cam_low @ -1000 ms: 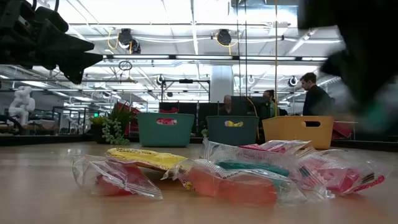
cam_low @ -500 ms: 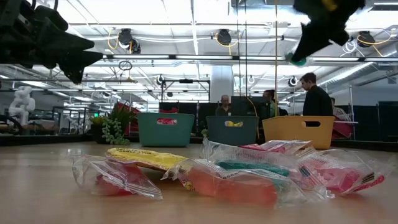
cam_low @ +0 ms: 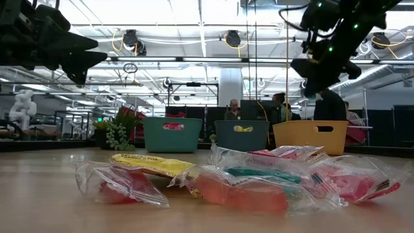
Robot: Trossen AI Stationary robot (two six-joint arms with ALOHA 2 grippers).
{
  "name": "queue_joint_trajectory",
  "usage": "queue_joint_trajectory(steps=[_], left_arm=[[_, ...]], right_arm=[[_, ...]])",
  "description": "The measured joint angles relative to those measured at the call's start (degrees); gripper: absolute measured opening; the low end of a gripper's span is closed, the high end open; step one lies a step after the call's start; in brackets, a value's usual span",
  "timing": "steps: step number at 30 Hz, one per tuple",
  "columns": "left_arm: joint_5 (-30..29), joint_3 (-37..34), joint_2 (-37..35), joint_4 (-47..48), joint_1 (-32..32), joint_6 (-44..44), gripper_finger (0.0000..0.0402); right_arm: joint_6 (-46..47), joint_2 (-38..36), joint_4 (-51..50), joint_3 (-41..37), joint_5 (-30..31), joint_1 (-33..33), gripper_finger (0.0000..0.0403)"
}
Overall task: Sort candy
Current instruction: Put the blue gummy candy into the yellow bin, then put the yellow candy into the blue bin
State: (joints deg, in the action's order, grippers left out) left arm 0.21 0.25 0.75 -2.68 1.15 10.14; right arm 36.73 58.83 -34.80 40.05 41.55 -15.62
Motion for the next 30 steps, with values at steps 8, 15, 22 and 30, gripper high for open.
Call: queue_joint_trajectory(steps=[8,15,22,30], left_arm=[[0.0,0.0,0.0,-3.0,0.0,0.1,0.0183],[0.0,0.0,0.0,-2.9,0.0,4.7,0.0183],[0.0,0.0,0.0,-2.9,0.0,12.0,0.0183],[-2.2,0.0,0.0,-3.4,0.0,11.9,0.0183]], right_arm=[[-2.4,2.3,0.4,0.0,-9.3,-9.5,0.0129],[-3.0,1.6,0.4,0.1,-11.9,-11.8,0.019],[-4.4,-0.9,0.1,0.1,-24.5,-11.7,0.0202],[7.4,-2.7,0.1,0.1,-35.1,-11.7,0.0197]])
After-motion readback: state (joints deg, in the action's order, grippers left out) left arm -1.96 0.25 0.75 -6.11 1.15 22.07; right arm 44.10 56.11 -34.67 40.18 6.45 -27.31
